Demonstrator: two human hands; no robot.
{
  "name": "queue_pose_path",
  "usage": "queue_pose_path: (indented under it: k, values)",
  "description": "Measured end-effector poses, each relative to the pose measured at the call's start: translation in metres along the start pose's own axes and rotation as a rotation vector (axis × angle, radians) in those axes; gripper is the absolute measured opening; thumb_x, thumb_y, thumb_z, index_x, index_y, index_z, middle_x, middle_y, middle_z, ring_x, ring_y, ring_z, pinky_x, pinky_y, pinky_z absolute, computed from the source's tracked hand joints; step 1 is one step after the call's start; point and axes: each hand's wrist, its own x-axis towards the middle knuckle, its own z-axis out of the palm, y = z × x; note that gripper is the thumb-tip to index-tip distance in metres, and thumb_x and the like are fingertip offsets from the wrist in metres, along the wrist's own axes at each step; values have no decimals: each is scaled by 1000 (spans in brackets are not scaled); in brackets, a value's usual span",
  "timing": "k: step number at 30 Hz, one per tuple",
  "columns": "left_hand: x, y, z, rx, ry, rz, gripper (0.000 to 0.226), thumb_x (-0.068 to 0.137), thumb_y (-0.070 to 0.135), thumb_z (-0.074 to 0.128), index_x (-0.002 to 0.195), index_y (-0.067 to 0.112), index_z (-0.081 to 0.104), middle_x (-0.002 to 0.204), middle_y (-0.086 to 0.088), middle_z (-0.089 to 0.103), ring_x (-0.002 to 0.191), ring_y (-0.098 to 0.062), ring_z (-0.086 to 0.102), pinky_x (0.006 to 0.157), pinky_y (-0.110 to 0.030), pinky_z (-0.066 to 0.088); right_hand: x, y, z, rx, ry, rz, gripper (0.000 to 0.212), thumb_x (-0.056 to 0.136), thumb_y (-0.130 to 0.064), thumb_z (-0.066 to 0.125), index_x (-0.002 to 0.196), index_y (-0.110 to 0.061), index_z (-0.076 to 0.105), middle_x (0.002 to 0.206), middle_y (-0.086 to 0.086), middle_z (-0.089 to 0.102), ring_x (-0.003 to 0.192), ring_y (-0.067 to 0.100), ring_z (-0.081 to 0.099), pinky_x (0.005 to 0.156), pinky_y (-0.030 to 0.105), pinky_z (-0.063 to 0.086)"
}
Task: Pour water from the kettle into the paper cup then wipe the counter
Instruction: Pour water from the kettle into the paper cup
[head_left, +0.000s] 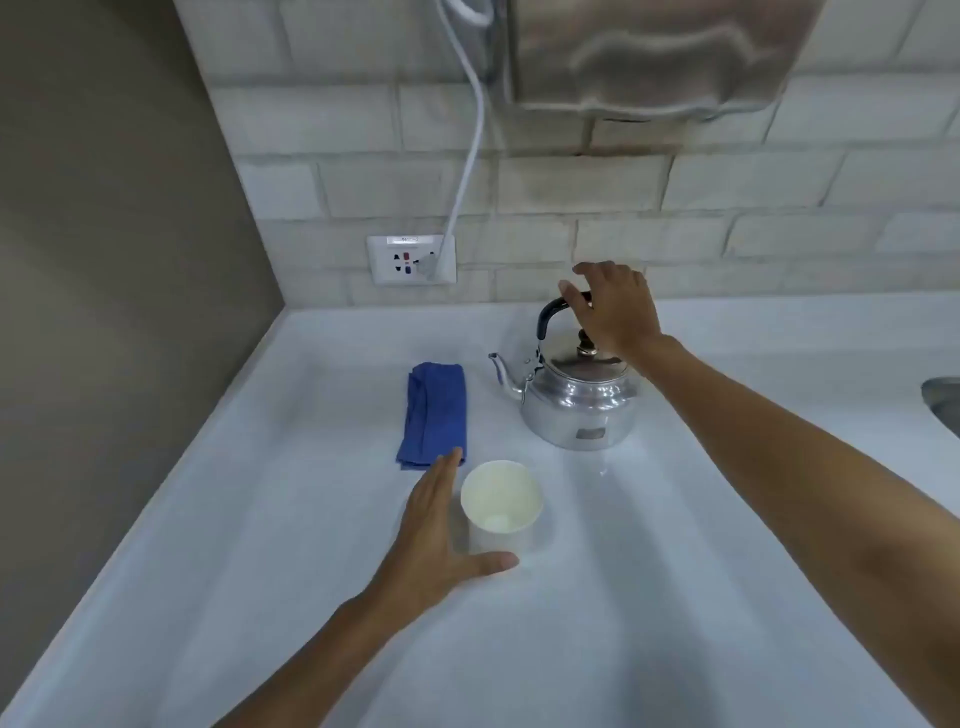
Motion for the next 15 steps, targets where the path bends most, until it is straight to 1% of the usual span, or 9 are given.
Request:
queue_pose_path:
  k: [2,3,5,6,8,9,10,12,15]
  values:
    - [6,5,5,-111,4,-22,110,47,66,77,133,53,10,148,24,16,137,1,16,112,-28,19,5,-1,-2,67,-32,52,46,95,-41,35,111,-5,59,112,20,64,108,38,54,92,46,40]
    - [8,6,8,-153,3,-39,109,46,63,79,134,50,16,147,19,23,135,-1,23,111,-28,23,8,0,-1,81,-44,63,50,95,-44,33,100,-4,62,98,19,67,98,38,57,82,43,43]
    - [13,7,13,-239,1,-36,102,47,56,83,132,45,28,139,16,37,128,0,36,106,-22,32,9,-2,-2,71,-97,112,59,95,-48,29,73,-2,59,68,13,61,77,36,60,65,35,41]
    - [14,8,15,-263,-1,-31,94,48,53,84,127,46,33,133,16,45,122,1,42,101,-16,36,9,-3,-2,65,-115,134,61,94,-50,29,65,-2,55,61,11,57,71,35,59,62,34,40]
    - [18,11,16,-283,-7,-36,79,50,49,84,116,49,39,120,18,54,110,6,50,86,-5,42,11,-3,-3,75,-121,155,65,92,-52,31,59,-1,54,61,11,57,68,34,58,64,35,43]
    - [18,12,16,-285,-13,-52,75,51,48,83,112,50,40,117,18,56,107,6,52,82,-3,42,13,-3,-3,84,-122,162,65,91,-51,33,57,0,55,62,12,59,68,33,57,65,35,43]
    - [19,13,17,-279,-19,-65,72,53,48,83,111,49,39,116,16,56,106,5,52,80,-1,42,14,-4,-4,96,-129,176,64,91,-50,36,53,-1,53,61,12,57,67,33,55,63,34,42]
    - [20,14,17,-263,-27,-80,72,56,48,82,113,45,37,118,12,55,107,-1,53,78,1,41,13,-6,-6,109,-138,190,59,89,-47,40,43,-9,38,53,7,44,63,31,49,60,33,35]
    - [21,14,18,-269,-2,-83,76,61,39,81,121,35,35,120,7,55,108,-6,52,78,0,42,12,-8,-11,128,-151,230,53,83,-39,46,41,-13,28,47,3,34,51,25,39,50,29,29]
